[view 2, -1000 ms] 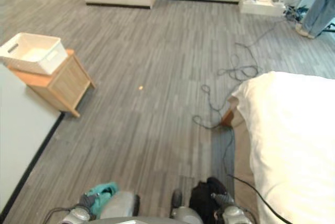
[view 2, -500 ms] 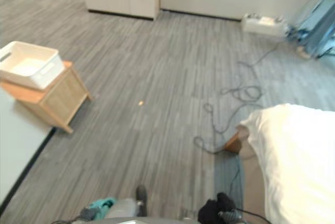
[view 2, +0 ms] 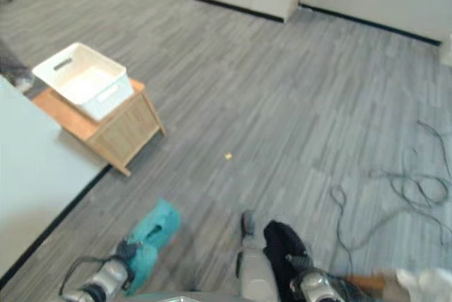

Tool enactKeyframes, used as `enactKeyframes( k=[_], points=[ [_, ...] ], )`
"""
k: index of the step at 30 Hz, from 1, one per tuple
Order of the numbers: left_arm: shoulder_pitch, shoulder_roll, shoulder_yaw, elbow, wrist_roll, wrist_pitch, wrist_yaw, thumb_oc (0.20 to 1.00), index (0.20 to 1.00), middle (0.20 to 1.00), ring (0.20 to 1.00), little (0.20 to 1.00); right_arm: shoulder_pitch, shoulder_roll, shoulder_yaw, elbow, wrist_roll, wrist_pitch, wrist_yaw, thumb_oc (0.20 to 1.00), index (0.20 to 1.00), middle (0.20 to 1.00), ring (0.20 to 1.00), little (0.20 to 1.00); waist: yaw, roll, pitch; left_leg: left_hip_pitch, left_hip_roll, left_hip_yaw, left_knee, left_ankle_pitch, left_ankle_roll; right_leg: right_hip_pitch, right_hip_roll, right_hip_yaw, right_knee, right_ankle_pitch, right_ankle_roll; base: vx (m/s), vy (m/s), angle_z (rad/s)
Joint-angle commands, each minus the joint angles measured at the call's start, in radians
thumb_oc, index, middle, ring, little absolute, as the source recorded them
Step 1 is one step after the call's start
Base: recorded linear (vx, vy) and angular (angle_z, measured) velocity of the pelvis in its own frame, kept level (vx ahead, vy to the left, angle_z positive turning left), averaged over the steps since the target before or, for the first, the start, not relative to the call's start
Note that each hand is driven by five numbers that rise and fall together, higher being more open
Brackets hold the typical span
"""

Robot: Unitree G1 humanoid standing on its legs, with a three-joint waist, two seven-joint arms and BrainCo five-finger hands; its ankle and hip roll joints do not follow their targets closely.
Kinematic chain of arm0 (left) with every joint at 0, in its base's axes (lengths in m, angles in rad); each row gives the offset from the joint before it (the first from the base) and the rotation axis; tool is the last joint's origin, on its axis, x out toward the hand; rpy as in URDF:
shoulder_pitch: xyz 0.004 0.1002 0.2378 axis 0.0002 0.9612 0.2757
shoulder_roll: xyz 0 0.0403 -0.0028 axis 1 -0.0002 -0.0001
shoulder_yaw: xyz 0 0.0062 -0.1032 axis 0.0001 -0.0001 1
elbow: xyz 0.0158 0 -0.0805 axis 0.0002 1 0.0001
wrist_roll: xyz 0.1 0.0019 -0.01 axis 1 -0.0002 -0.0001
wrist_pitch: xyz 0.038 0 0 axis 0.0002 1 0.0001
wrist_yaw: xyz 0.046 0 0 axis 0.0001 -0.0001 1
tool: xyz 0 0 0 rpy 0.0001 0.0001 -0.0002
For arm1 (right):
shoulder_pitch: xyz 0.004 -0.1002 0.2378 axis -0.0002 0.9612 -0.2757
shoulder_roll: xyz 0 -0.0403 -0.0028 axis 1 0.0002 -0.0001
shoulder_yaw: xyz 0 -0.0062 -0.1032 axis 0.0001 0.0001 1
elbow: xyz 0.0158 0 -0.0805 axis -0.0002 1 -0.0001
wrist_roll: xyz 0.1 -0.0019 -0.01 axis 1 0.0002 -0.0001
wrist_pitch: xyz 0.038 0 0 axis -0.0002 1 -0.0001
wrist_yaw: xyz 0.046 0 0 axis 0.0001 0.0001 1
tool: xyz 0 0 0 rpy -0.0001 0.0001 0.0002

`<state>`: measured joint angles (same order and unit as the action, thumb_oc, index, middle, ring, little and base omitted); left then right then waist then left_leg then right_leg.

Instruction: Tidy up the quilt and then pick up the clothes from the bed and put them into the laundry hamper.

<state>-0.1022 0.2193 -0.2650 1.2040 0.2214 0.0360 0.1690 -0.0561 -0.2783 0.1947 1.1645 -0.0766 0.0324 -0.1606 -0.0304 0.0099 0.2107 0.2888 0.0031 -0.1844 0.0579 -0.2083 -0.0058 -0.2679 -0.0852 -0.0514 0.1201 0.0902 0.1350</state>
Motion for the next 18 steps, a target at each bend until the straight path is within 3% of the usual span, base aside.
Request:
enactKeyframes(
  k=[1, 2, 4, 5, 6, 9, 10, 11, 12, 13, 14, 15, 16, 17, 18],
  points=[
    [-0.029, 0.031, 0.028, -0.004, 0.018, -0.007, 0.027, 0.2, 0.2, 0.2, 0.2, 0.2, -0.025, -0.055, 0.025, -0.028, -0.022, -0.009, 0.003, 0.2, 0.2, 0.2, 0.2, 0.2, -0.003, -0.002, 0.01, -0.15, 0.017, 0.13, 0.394, 0.236, -0.054, 0.117, 0.006, 0.001, -0.088, 0.015, -0.009, 0.45, -0.318, 0.92],
    [-0.018, 0.034, 0.033, -0.005, 0.009, -0.007, 0.029, 0.2, 0.2, 0.2, 0.2, 0.2, -0.027, -0.063, 0.023, -0.038, -0.019, -0.008, -0.001, 0.2, 0.2, 0.2, 0.2, 0.2, 0.01, -0.01, 0.022, -0.231, 0.033, 0.163, 0.541, 0.284, -0.055, 0.157, -0.001, -0.022, -0.096, 0.001, -0.033, 0.45, -0.342, 0.77],
    [-0.002, 0.044, 0.049, -0.017, -0.01, -0.012, 0.04, 0.2, 0.2, 0.2, 0.2, 0.2, -0.034, -0.075, 0.023, -0.061, -0.01, -0.01, -0.006, 0.2, 0.2, 0.2, 0.2, 0.2, 0.048, -0.038, 0.042, -0.356, 0.061, 0.242, 0.693, 0.277, -0.04, 0.258, -0.006, -0.054, -0.142, -0.042, -0.07, 0.58, -0.339, 0.18],
    [-0.004, 0.04, 0.048, -0.028, -0.016, -0.009, 0.048, 0.2, 0.2, 0.2, 0.2, 0.2, -0.046, -0.073, 0.034, -0.073, -0.013, -0.006, -0.006, 0.2, 0.2, 0.2, 0.2, 0.2, 0.08, -0.049, 0.045, -0.46, 0.08, 0.321, 0.685, 0.248, -0.04, 0.333, -0.024, -0.085, -0.178, -0.076, -0.069, 0.5, -0.215, 0.11],
    [-0.005, 0.041, 0.048, -0.028, -0.016, -0.009, 0.048, 0.2, 0.2, 0.2, 0.2, 0.2, -0.046, -0.072, 0.034, -0.073, -0.013, -0.006, -0.006, 0.2, 0.2, 0.2, 0.2, 0.2, 0.08, -0.049, 0.043, -0.463, 0.079, 0.321, 0.686, 0.248, -0.039, 0.332, -0.024, -0.085, -0.18, -0.075, -0.068, 0.52, -0.096, 0.4],
    [0.017, 0.027, 0.057, -0.033, -0.016, -0.016, 0.047, 0.2, 0.2, 0.2, 0.2, 0.2, -0.049, -0.08, 0.043, -0.1, -0.016, -0.016, -0.009, 0.2, 0.2, 0.2, 0.2, 0.2, 0.116, -0.035, 0.029, -0.508, 0.048, 0.405, 0.378, 0.22, -0.024, 0.426, -0.018, -0.103, -0.207, -0.127, -0.04, 0.53, 0.055, 0.39],
    [0.025, 0.026, 0.056, -0.036, -0.014, -0.018, 0.042, 0.2, 0.2, 0.2, 0.2, 0.2, -0.046, -0.08, 0.041, -0.097, -0.018, -0.018, -0.009, 0.2, 0.2, 0.2, 0.2, 0.2, 0.121, -0.032, 0.018, -0.499, 0.042, 0.442, 0.236, 0.239, -0.023, 0.448, -0.021, -0.113, -0.207, -0.144, -0.029, 0.65, 0.137, 0.07],
    [0.029, 0.024, 0.058, -0.032, -0.01, -0.017, 0.037, 0.2, 0.2, 0.2, 0.2, 0.2, -0.048, -0.079, 0.037, -0.094, -0.021, -0.018, -0.014, 0.2, 0.2, 0.2, 0.2, 0.2, 0.127, -0.015, 0.003, -0.509, 0.063, 0.49, 0.137, 0.252, -0.045, 0.485, -0.004, -0.134, -0.207, -0.182, -0.019, 0.58, 0.127, 0.24],
    [0.034, 0.019, 0.058, -0.034, -0.005, -0.012, 0.034, 0.2, 0.2, 0.2, 0.2, 0.2, -0.047, -0.08, 0.033, -0.091, -0.024, -0.017, -0.021, 0.2, 0.2, 0.2, 0.2, 0.2, 0.127, -0.009, -0.003, -0.486, 0.075, 0.569, 0.008, 0.31, -0.048, 0.518, -0.002, -0.158, -0.207, -0.203, -0.016, 0.67, 0.12, 0.49],
    [0.039, 0.017, 0.057, -0.032, 0.0, -0.006, 0.03, 0.2, 0.2, 0.2, 0.2, 0.2, -0.049, -0.082, 0.029, -0.088, -0.029, -0.014, -0.025, 0.2, 0.2, 0.2, 0.2, 0.2, 0.136, -0.018, -0.013, -0.483, 0.078, 0.59, -0.027, 0.306, -0.056, 0.558, -0.01, -0.176, -0.207, -0.225, -0.004, 0.66, 0.106, 0.65],
    [0.054, 0.019, 0.068, -0.014, 0.006, 0.004, 0.023, 0.2, 0.2, 0.2, 0.2, 0.2, -0.052, -0.079, 0.036, -0.082, -0.046, -0.013, -0.011, 0.2, 0.2, 0.2, 0.2, 0.2, 0.143, -0.028, -0.033, -0.458, 0.068, 0.588, -0.071, 0.303, -0.04, 0.572, -0.012, -0.183, -0.189, -0.232, 0.014, 0.73, 0.118, 0.38],
    [0.052, 0.017, 0.063, -0.001, 0.01, 0.003, 0.02, 0.2, 0.2, 0.2, 0.2, 0.2, -0.05, -0.071, 0.038, -0.075, -0.053, -0.017, -0.023, 0.2, 0.2, 0.2, 0.2, 0.2, 0.16, -0.042, -0.04, -0.456, 0.05, 0.565, -0.069, 0.307, -0.014, 0.575, -0.022, -0.191, -0.109, -0.21, 0.022, 0.78, 0.199, 0.2],
    [0.05, 0.019, 0.06, 0.012, 0.012, 0.007, 0.022, 0.2, 0.2, 0.2, 0.2, 0.2, -0.046, -0.052, 0.035, -0.062, -0.054, -0.02, -0.023, 0.2, 0.2, 0.2, 0.2, 0.2, 0.165, -0.073, -0.04, -0.432, 0.0, 0.529, -0.05, 0.272, 0.03, 0.501, -0.058, -0.173, 0.131, -0.119, 0.077, 0.53, 0.168, -0.02],
    [0.049, 0.02, 0.061, 0.012, 0.012, 0.007, 0.022, 0.2, 0.2, 0.2, 0.2, 0.2, -0.046, -0.052, 0.035, -0.061, -0.054, -0.02, -0.023, 0.2, 0.2, 0.2, 0.2, 0.2, 0.165, -0.075, -0.042, -0.434, -0.003, 0.53, -0.05, 0.27, 0.032, 0.496, -0.062, -0.172, 0.139, -0.123, 0.08, 0.43, 0.172, 0.09],
    [0.049, 0.019, 0.059, 0.016, 0.024, 0.01, 0.02, 0.2, 0.2, 0.2, 0.2, 0.2, -0.041, -0.043, 0.026, -0.059, -0.05, -0.017, -0.019, 0.2, 0.2, 0.2, 0.2, 0.2, 0.154, -0.071, -0.035, -0.397, -0.004, 0.536, -0.063, 0.265, 0.051, 0.435, -0.068, -0.161, 0.259, -0.019, 0.1, 0.29, 0.115, 0.21]
  ],
)
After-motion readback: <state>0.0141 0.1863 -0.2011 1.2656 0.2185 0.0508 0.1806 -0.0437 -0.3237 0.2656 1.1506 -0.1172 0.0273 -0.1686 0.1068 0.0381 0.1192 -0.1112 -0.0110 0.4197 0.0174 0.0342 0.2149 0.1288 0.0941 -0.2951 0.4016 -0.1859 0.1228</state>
